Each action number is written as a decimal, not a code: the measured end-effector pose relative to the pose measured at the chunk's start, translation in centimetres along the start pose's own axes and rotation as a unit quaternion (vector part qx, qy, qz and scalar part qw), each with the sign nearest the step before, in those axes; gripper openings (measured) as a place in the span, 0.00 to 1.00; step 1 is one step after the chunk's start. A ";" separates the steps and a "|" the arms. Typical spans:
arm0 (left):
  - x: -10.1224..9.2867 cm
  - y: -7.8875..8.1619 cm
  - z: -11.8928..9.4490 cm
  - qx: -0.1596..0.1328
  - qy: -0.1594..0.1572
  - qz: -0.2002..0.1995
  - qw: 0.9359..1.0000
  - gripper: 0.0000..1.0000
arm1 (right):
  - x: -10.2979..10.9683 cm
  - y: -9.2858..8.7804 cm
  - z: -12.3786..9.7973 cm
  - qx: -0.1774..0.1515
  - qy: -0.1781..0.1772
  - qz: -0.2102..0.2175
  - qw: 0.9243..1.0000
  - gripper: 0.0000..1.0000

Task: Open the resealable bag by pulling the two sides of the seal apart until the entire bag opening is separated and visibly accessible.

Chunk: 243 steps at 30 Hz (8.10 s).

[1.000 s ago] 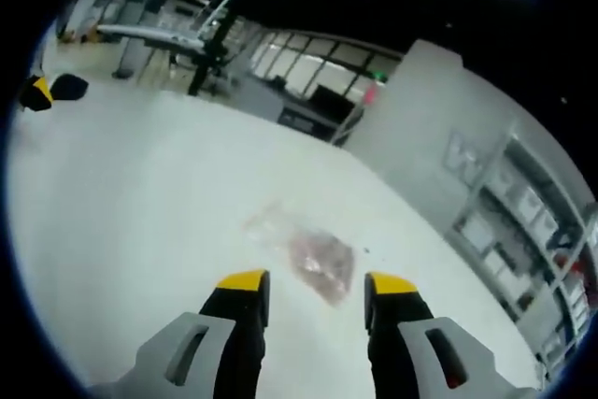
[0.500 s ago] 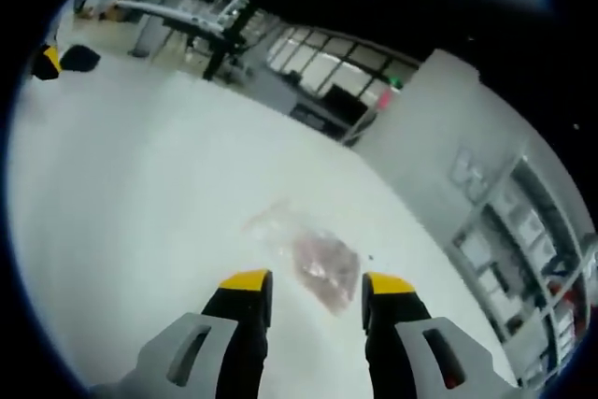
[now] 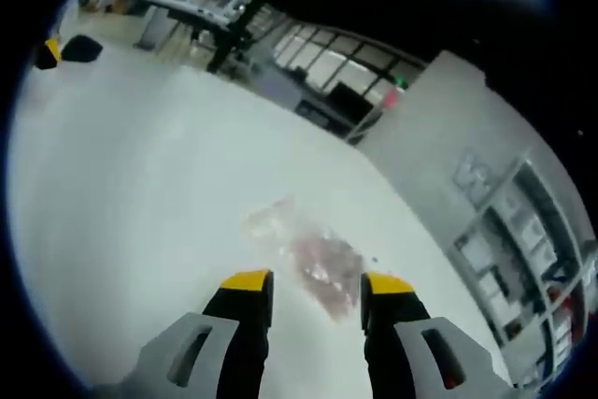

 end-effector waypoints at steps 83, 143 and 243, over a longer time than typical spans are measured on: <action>1.9 -1.3 -0.6 -0.002 0.012 -0.021 1.000 0.83 | 2.4 1.1 4.5 -0.016 0.070 -0.037 0.997 0.00; -1.2 0.8 -1.1 -0.011 0.003 0.006 1.000 0.83 | -5.4 3.0 -5.7 -0.146 0.002 0.341 0.929 0.00; -4.9 2.0 -2.2 -0.023 -0.025 0.030 0.999 0.83 | -1.4 2.2 -18.5 -0.222 0.019 0.322 0.920 0.00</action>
Point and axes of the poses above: the point that each gripper's makers call its tool centre point, and the gripper's own axes: z roughly forward along the fingers, x roughly to its left, y roughly out of its top, the point moved 3 cm from there along -z, roughly backward along the fingers, and after that the axes turned 4 degrees about z, right-handed, at the moved point
